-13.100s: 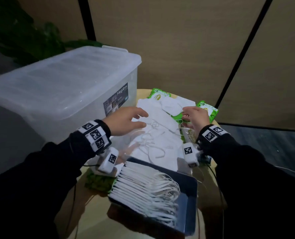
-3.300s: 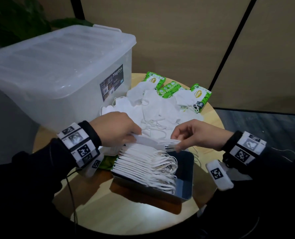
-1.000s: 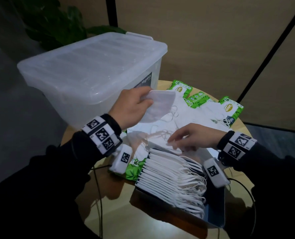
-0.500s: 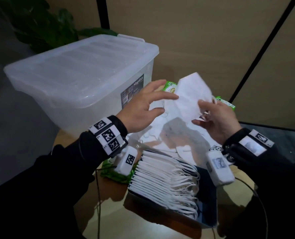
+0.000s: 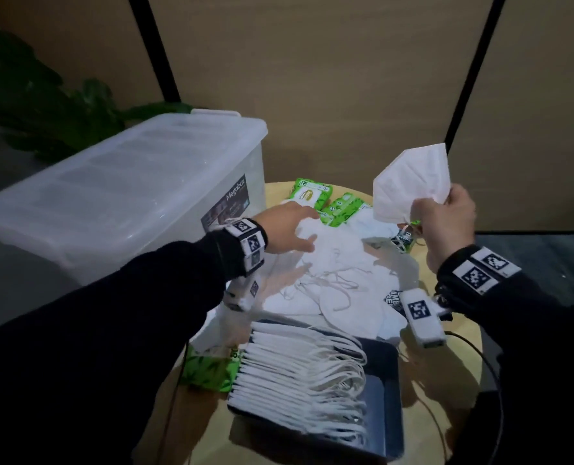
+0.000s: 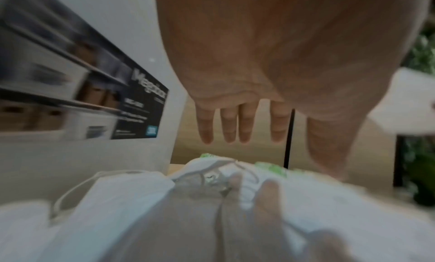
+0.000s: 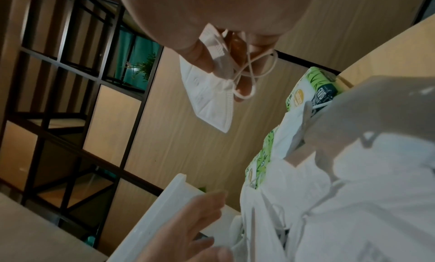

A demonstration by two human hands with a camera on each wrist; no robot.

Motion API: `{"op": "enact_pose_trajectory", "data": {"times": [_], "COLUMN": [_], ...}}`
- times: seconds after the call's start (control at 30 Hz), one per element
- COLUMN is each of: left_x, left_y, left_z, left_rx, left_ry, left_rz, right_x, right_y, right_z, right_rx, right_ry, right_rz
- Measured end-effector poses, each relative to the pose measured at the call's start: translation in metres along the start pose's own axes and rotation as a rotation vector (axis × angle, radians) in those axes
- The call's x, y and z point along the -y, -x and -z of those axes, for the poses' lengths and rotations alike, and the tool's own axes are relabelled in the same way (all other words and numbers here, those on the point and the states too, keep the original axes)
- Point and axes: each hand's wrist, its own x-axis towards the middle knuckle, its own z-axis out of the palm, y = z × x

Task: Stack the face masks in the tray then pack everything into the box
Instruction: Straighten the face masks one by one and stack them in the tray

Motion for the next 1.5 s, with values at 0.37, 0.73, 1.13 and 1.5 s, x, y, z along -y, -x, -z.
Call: {"op": "enact_pose_trajectory", "data": {"times": [0.37, 0.73, 1.13, 1.5], "left_x": [-0.013, 0.007, -0.06, -0.076], "left_y": [-0.025, 0.009, -0.076, -0.138], "left_z": [-0.013, 0.077, 0.027, -0.04], "left_rx": [0.189, -0.389, -0.011, -0.079], "left_ry": [-0.479, 0.002, -0.119, 0.001], "left_rz": [-0.068, 0.137, -0.04, 0.244], "right_x": [-0.016, -0.014, -0.02, -0.029], "right_y": [-0.026, -0.032, -0.051, -0.059], "right_z": [0.009, 0.015, 0.03, 0.041], "right_rx": [0.063, 0.042, -0.098, -0.08], "right_ry": [0.094, 0.093, 0.239, 0.317], "right_rz": [0.12, 0.138, 0.157, 0.149]}}
